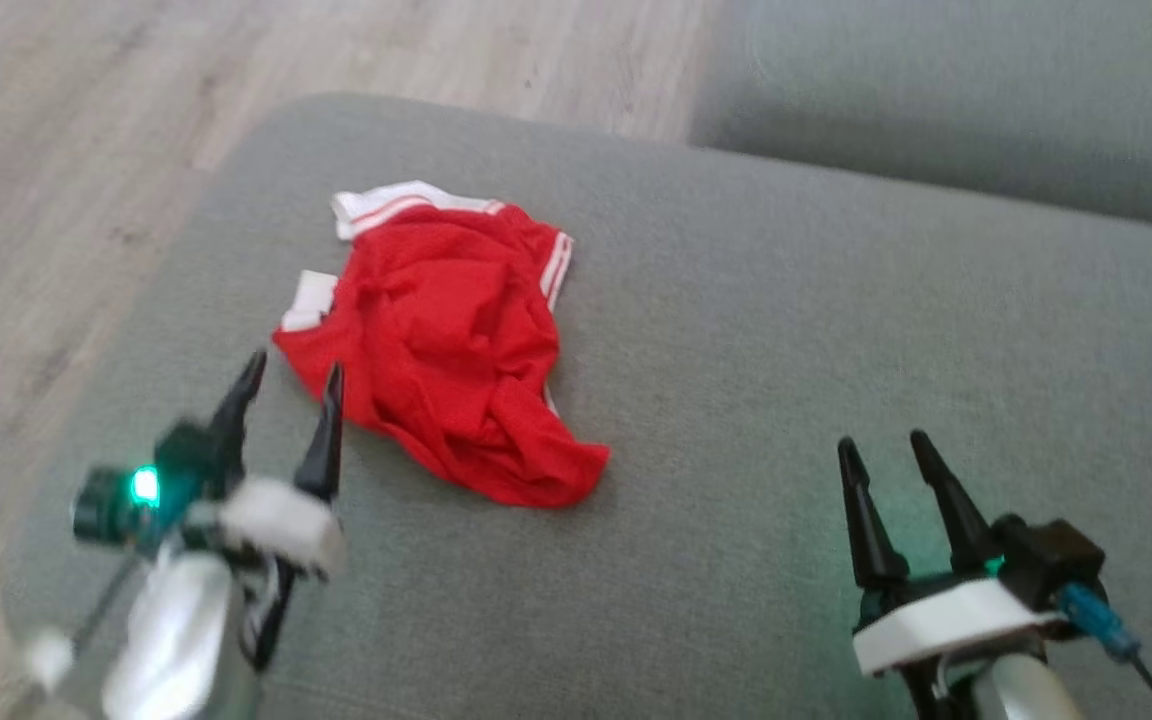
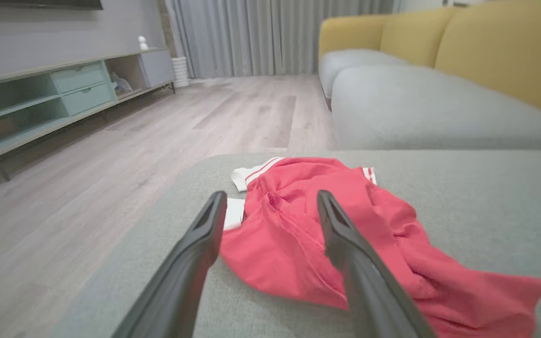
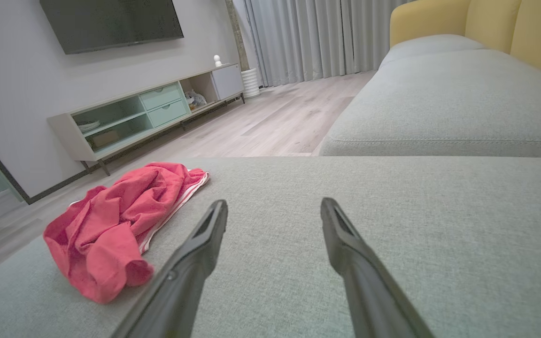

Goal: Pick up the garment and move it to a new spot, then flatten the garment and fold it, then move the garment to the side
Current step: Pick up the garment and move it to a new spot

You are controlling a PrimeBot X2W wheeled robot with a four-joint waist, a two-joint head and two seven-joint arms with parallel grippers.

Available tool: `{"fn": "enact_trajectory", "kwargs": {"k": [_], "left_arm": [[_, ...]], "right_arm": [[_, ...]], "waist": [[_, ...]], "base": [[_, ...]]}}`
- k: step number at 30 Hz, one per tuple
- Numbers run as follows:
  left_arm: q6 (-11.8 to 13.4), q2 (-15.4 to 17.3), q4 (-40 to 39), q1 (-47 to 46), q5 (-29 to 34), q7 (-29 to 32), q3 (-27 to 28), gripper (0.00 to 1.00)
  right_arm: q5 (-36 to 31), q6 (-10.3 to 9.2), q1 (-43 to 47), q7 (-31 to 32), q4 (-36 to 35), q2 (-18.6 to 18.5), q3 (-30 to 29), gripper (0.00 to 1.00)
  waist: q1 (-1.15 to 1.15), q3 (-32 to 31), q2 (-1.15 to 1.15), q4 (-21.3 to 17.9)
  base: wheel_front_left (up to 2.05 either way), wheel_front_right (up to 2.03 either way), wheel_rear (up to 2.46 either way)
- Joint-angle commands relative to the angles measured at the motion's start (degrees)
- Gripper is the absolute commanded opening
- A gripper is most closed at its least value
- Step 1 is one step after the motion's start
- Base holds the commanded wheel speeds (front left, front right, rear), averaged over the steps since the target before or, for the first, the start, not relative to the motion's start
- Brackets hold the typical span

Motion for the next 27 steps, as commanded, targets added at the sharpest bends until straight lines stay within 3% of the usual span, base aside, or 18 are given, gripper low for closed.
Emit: {"fn": "enact_trajectory", "kwargs": {"k": [1,9,19,20,21,27], "left_arm": [[-0.35,1.83,-0.3,-3.94,0.13,1.45,1.21,1.0],[-1.64,6.63,12.26,-16.46,-3.51,11.38,-2.52,1.0],[-1.7,9.34,23.27,-22.27,-8.71,12.67,-5.27,1.0],[-1.7,9.32,23.92,-22.52,-9.22,12.46,-5.62,0.16],[-1.7,9.39,24.29,-22.73,-9.61,11.77,-6.05,0.0],[-1.71,10.06,24.4,-23.73,-10.72,5.45,-7.06,0.0]], "right_arm": [[-0.43,-0.05,-3.09,-0.63,-2.13,-0.27,1.01,1.0],[-1.07,-0.05,-5.95,-0.63,-2.74,-0.27,0.44,1.0],[-1.41,-0.05,-7.55,-0.63,-2.95,-0.27,-0.31,1.0],[-1.45,-0.05,-7.58,-0.63,-2.91,-0.27,-0.34,1.0],[-1.47,-0.05,-7.6,-0.63,-2.85,-0.27,-0.38,1.0],[-1.42,-0.05,-7.22,-0.63,-2.3,-0.27,-0.79,1.0]], "waist": [[-0.02,2.27,0.0,-1.96],[-0.02,7.39,0.0,-6.02],[-0.02,10.08,0.0,-8.98],[-0.02,10.04,0.0,-9.09],[-0.02,9.93,0.0,-9.18],[-0.02,8.33,0.0,-9.13]], "base": [[0.0,0.0,0.0],[0.0,0.0,0.0],[0.0,0.0,0.0],[0.0,0.0,0.0],[0.0,0.0,0.0],[0.0,0.0,0.0]]}}
